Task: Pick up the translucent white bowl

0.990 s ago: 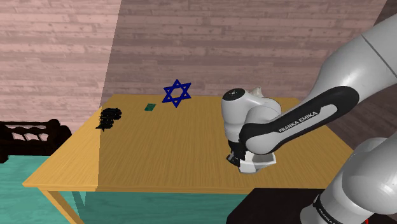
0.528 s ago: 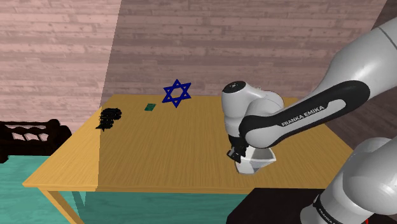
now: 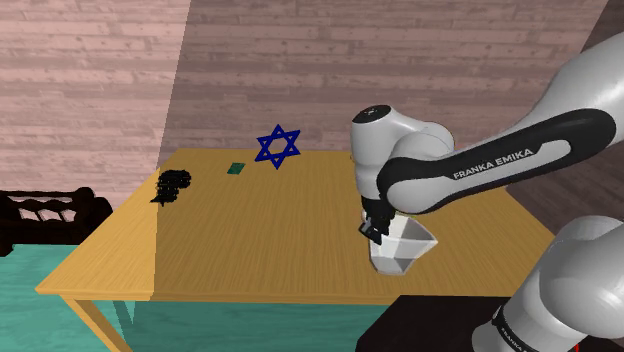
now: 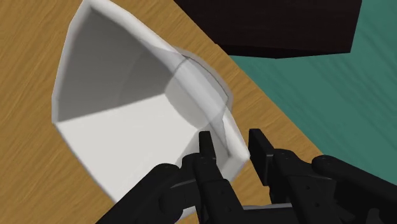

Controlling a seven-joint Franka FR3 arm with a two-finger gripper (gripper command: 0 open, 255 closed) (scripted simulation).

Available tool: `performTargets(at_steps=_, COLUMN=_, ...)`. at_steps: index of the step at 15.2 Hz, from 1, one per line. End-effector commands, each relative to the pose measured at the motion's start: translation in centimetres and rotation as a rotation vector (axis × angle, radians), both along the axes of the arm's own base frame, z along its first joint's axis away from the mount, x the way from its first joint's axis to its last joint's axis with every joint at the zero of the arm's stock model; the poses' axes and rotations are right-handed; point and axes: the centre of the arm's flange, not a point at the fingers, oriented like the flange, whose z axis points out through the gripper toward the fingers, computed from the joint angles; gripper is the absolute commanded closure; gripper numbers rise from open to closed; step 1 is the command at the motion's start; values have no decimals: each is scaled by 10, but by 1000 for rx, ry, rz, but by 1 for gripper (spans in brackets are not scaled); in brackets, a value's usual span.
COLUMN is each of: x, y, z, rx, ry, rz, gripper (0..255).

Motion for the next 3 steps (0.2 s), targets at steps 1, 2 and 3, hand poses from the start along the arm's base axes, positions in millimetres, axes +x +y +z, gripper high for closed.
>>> performTargets(at_steps=1, x=-1, y=-1, z=11, rx=0, ry=0, rz=0, gripper=255)
performTargets(at_steps=2, x=-1, y=-1, z=11, rx=0, ry=0, rz=0, gripper=255)
performTargets(at_steps=3, x=-1, y=-1, z=11, rx=0, ry=0, rz=0, gripper=255)
